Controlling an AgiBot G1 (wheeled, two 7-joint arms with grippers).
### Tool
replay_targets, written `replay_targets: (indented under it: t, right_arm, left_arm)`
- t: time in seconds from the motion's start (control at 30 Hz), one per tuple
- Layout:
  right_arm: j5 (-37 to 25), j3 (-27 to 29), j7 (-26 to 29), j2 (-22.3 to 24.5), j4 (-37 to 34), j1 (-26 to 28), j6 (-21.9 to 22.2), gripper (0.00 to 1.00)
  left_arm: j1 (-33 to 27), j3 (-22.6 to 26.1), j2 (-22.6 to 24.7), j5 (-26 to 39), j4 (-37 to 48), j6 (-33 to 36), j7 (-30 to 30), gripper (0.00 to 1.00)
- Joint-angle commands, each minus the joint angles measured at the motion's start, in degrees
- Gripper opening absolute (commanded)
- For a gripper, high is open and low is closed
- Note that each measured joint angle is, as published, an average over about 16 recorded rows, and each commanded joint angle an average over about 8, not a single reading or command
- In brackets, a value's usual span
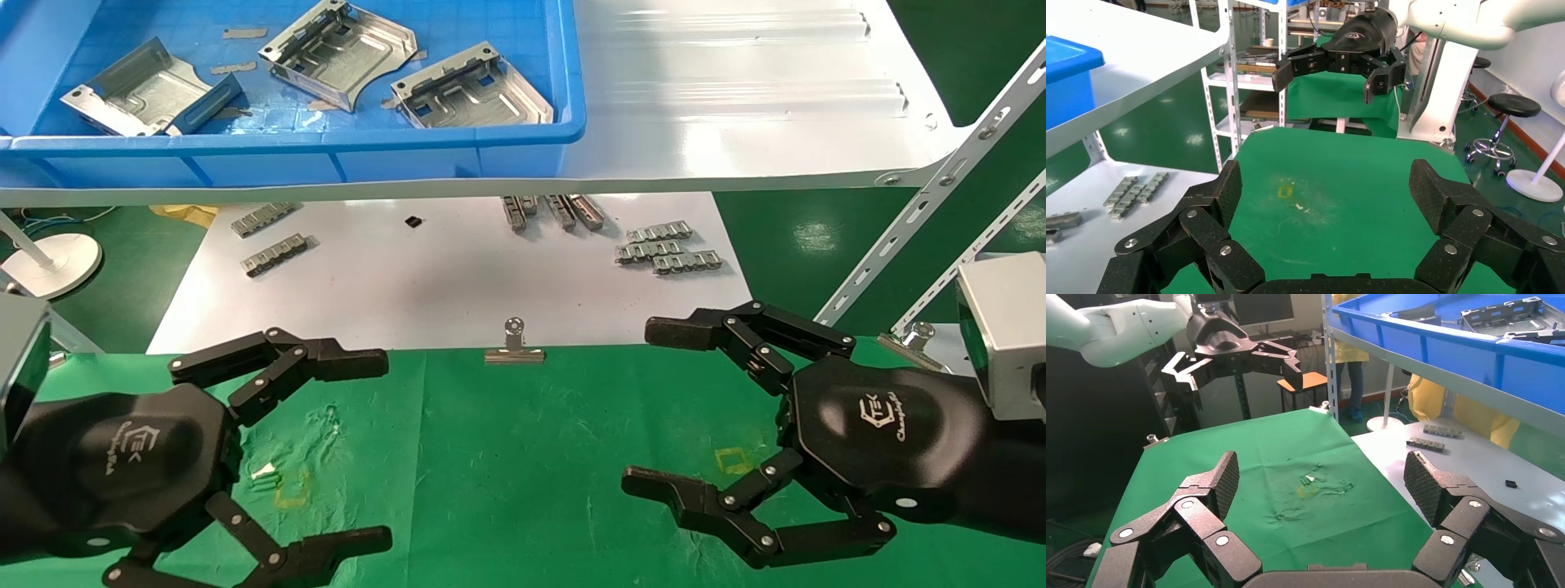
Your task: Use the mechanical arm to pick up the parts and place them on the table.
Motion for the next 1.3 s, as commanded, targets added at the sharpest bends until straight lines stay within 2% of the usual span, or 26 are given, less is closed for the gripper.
replay_targets:
  t: [0.03,0.23,0.5,1.3]
  right_arm:
    - [0.0,0.0,0.0,0.0,0.0,0.0,0.0,1.00]
    - [0.0,0.0,0.0,0.0,0.0,0.0,0.0,1.00]
    - [0.0,0.0,0.0,0.0,0.0,0.0,0.0,0.00]
    - [0.0,0.0,0.0,0.0,0.0,0.0,0.0,0.00]
  left_arm:
    - [0.0,0.0,0.0,0.0,0.0,0.0,0.0,1.00]
    - [0.0,0.0,0.0,0.0,0.0,0.0,0.0,1.00]
    - [0.0,0.0,0.0,0.0,0.0,0.0,0.0,1.00]
    - [0.0,0.0,0.0,0.0,0.0,0.0,0.0,1.00]
